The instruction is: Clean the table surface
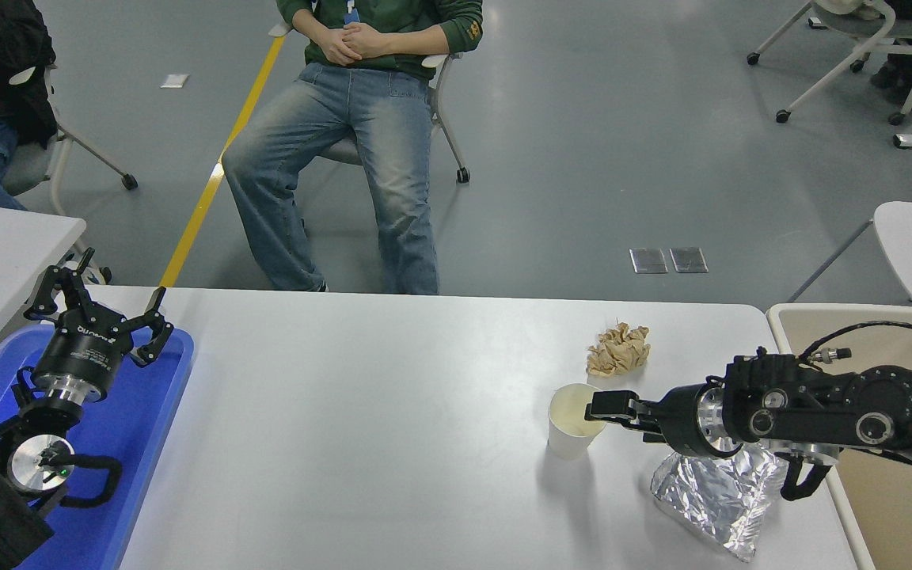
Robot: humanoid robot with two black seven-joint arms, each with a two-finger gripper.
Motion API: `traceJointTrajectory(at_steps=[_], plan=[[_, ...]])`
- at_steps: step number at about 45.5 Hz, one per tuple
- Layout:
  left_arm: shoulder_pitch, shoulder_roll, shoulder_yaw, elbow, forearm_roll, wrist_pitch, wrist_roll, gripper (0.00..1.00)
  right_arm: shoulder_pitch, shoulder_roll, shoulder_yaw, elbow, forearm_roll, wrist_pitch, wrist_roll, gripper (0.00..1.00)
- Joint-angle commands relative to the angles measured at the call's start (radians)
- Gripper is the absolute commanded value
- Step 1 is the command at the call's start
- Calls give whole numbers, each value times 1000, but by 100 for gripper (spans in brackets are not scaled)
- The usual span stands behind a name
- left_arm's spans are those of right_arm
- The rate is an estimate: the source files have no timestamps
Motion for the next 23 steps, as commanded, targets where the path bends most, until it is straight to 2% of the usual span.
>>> traceJointTrajectory(at_steps=[1,19,23], plan=[[0,-1,1,0,0,0,0,100,1,39,1,-28,-1,0,-1,100],[0,-1,1,0,0,0,0,100,2,85,5,-82,-1,9,0,100],[0,0,-1,0,0,0,0,100,1,86,2,-90,-14,9,-1,97]])
